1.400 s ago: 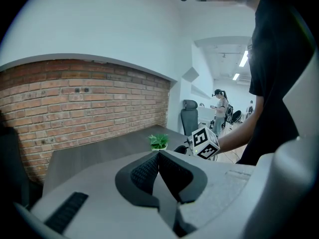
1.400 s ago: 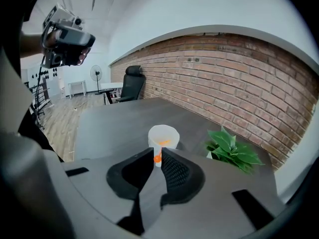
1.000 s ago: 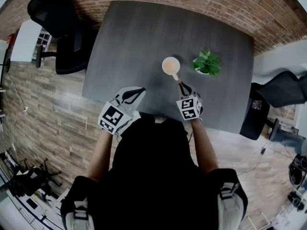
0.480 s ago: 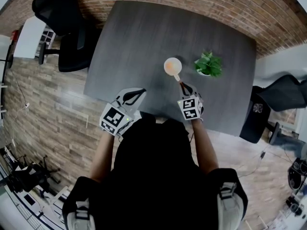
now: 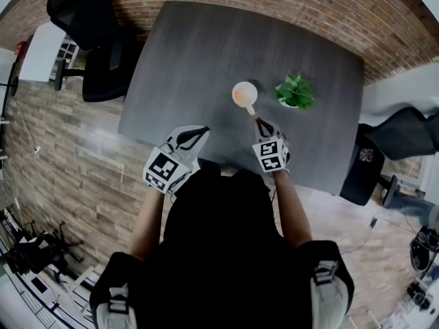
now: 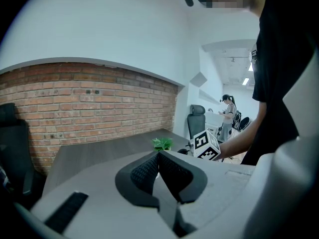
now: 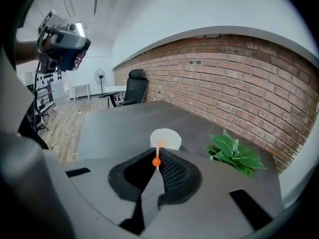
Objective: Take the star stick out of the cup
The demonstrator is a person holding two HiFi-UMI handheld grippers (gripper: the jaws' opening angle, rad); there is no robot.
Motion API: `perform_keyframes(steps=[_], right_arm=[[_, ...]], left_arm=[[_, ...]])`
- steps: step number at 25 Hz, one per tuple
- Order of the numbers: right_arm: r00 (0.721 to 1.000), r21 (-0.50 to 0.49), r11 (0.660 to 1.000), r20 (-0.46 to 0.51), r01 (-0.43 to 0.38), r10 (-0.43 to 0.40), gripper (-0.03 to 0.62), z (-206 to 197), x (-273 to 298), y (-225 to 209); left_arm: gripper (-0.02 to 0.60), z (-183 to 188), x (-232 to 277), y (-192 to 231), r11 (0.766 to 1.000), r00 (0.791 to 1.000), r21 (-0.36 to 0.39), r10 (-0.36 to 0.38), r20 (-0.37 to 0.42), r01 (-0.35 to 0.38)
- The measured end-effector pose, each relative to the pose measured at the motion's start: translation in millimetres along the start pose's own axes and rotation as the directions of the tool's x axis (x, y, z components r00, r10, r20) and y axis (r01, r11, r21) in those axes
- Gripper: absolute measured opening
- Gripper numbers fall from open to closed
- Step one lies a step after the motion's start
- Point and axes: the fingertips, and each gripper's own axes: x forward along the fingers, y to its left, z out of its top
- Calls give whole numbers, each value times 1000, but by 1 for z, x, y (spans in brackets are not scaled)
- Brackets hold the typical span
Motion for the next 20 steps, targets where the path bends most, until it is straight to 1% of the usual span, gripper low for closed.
perform_keyframes(steps=[4,16,20], right_arm=[[1000,-13,1000,0,-6,6,15,-2,-3,-1],[999,-50,999,30,-14,16,15,7,-12,-8],[999,-63,998,39,-17,19,15,11,-16,-11]], left_arm=[[2,-1,1,-5,1000,1000,-21,7,-3,-7],[2,1,5,-15,1000,999,-19,25,20,-25],[2,0,8,-19,999,999,-36,30,22,-29]])
